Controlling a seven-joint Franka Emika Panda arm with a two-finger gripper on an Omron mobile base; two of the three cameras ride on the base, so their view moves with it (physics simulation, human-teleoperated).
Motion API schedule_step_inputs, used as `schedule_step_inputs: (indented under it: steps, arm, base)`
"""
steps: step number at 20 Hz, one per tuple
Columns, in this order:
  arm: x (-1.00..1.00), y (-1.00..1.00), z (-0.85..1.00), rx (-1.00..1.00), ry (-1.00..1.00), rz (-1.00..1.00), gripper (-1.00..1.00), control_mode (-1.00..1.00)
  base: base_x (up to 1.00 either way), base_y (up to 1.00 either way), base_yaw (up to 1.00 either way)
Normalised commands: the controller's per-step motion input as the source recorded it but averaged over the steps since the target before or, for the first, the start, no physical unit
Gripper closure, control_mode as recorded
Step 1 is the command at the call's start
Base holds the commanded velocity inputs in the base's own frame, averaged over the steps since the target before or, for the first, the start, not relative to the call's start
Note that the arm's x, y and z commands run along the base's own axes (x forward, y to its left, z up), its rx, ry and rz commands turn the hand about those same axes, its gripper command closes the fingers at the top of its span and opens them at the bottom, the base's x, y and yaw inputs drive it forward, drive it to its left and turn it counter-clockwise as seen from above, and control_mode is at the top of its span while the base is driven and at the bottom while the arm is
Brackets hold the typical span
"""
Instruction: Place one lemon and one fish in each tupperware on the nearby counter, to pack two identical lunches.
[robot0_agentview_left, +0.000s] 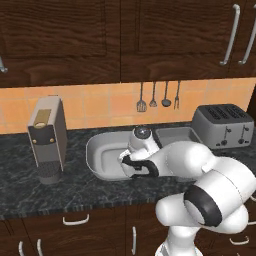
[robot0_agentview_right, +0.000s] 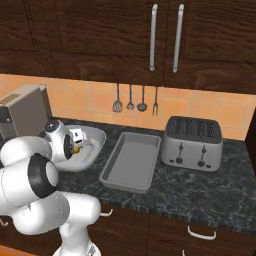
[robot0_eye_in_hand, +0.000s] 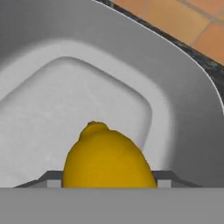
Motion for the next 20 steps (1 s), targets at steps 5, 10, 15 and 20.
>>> schedule_step_inputs:
  steps: [5, 10, 15, 20]
  arm:
    - [0.19, 0.27, 0.47, 0.00, 0.11, -0.09, -1.00, -1.00]
    - [-0.03, 0.22, 0.98, 0.00, 0.11, -0.17, -1.00, -1.00]
    - [-0.67, -0.41, 0.76, 0.00, 0.03, -0.09, -1.00, -1.00]
    - [-1.00, -1.00, 0.13, 0.06, -0.06, -0.02, -1.00, -1.00]
  base:
    - [0.00, 0.00, 0.00]
    - [0.00, 0.00, 0.00]
    - [0.00, 0.00, 0.00]
    - [0.00, 0.00, 0.00]
